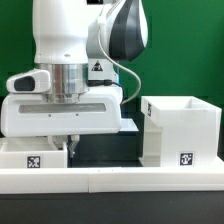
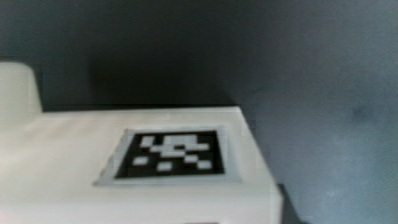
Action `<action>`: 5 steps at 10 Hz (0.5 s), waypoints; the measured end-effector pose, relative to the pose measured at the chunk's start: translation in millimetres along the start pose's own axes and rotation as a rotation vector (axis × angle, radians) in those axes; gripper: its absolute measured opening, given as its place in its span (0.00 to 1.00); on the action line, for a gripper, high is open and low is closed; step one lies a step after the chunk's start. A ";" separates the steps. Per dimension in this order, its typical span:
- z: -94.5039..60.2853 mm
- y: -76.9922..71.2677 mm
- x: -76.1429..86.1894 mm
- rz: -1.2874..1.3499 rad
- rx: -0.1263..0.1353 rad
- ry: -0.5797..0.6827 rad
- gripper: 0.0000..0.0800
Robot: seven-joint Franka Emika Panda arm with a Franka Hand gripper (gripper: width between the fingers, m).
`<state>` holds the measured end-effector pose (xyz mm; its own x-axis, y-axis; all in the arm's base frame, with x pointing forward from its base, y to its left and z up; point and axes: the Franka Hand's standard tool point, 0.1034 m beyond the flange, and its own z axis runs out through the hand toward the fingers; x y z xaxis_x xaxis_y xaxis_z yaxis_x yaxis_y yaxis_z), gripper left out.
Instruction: Assemble drawer
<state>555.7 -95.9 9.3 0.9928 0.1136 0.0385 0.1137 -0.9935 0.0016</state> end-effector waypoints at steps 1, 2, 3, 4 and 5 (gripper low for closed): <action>-4.0 -4.0 -2.8 -0.044 0.004 0.000 0.05; -9.1 -9.6 -2.0 -0.086 0.004 0.002 0.05; -12.3 -11.7 -3.5 -0.113 0.014 -0.011 0.05; -16.3 -12.4 -6.6 -0.174 0.029 -0.029 0.05; -18.2 -15.0 -7.5 -0.242 0.039 -0.037 0.05</action>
Offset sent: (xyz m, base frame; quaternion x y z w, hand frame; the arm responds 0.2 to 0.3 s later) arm -0.0123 0.0114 0.0181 0.0633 -0.0358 -0.1070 0.9916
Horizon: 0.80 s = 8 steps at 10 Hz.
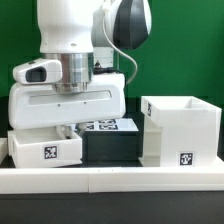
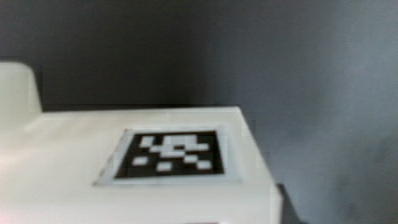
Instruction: Assemble drawer
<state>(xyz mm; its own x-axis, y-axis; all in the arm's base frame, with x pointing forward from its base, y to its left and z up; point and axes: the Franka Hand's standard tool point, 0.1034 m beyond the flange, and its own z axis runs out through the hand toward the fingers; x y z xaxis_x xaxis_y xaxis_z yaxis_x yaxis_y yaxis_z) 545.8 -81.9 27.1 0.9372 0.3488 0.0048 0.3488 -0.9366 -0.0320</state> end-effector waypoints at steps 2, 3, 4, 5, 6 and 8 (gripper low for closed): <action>1.5 -0.7 -0.5 -0.025 0.002 -0.002 0.05; 2.3 -0.8 -1.0 -0.032 0.002 -0.004 0.05; 2.6 -0.1 -1.6 -0.097 0.001 -0.006 0.05; 2.8 0.1 -1.9 -0.176 0.000 -0.006 0.05; 2.8 -1.9 -1.2 -0.279 -0.015 -0.002 0.05; 4.7 -11.0 -3.3 -0.426 -0.007 -0.019 0.05</action>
Offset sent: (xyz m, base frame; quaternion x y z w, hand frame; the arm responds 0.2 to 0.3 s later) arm 0.0000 0.0000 0.0000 0.0000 0.0000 -0.1296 0.9916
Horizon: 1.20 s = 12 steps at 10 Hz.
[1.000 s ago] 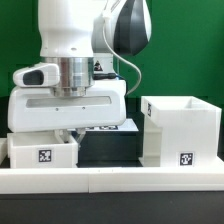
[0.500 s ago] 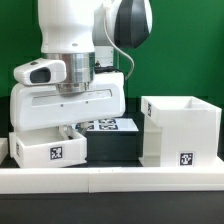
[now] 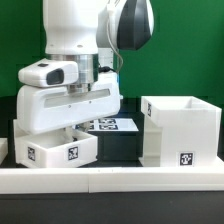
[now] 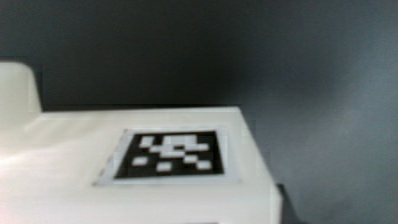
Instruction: Assemble drawer
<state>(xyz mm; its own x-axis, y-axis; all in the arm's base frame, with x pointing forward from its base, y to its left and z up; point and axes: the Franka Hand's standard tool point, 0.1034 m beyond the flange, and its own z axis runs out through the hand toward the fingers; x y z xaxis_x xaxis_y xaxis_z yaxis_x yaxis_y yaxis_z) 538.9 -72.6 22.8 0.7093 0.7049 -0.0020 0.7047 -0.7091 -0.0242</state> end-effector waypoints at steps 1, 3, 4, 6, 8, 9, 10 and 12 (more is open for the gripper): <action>0.6 -2.6 0.5 -0.073 0.011 -0.010 0.05; 1.7 -4.0 -0.8 -0.178 0.021 -0.024 0.05; 2.2 -2.9 -2.9 -0.259 0.020 -0.030 0.05; 2.9 -2.0 -6.1 -0.395 0.014 -0.034 0.05; 2.2 -11.9 -10.2 -0.595 0.015 -0.046 0.05; 2.7 -13.5 -7.8 -0.674 0.018 -0.057 0.05; 5.2 -14.5 -7.0 -0.773 0.029 -0.077 0.05; 6.0 -12.7 -10.4 -0.813 0.031 -0.079 0.05</action>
Offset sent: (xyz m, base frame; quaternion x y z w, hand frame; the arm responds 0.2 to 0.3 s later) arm 0.0000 0.0000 0.0000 0.0000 0.0000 -0.1938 0.9810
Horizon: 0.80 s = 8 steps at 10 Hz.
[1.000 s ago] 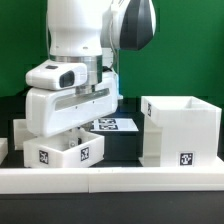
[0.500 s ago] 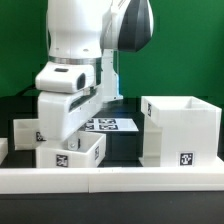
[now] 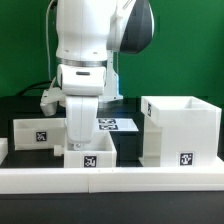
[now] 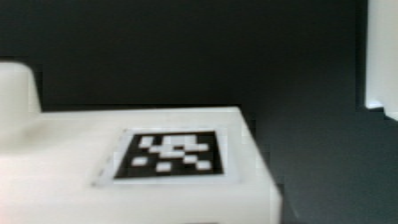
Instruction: Assemble drawer
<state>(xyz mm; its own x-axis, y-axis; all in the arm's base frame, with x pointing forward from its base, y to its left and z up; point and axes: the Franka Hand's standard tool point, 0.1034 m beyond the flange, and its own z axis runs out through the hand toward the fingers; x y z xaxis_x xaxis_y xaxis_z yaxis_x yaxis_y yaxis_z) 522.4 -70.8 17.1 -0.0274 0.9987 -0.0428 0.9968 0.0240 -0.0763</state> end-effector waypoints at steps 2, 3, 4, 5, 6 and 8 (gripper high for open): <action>-0.1 0.7 4.5 0.007 -0.001 0.003 0.05; -2.1 4.2 16.9 0.018 -0.006 0.008 0.05; -3.2 6.4 27.1 0.029 -0.009 0.012 0.05; -3.5 7.4 36.3 0.035 -0.009 0.015 0.05; -2.6 7.7 39.6 0.021 -0.016 0.018 0.05; 0.7 5.7 26.9 0.048 -0.048 0.017 0.05</action>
Offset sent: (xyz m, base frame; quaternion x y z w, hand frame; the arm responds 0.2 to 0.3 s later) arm 0.0139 0.0361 0.0085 -0.0098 -0.0055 0.0007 0.9999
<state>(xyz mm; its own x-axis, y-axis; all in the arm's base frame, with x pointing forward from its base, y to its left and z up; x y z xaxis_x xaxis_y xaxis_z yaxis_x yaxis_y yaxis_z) 527.4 -43.9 14.8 0.0216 0.9994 -0.0279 0.9994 -0.0224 -0.0264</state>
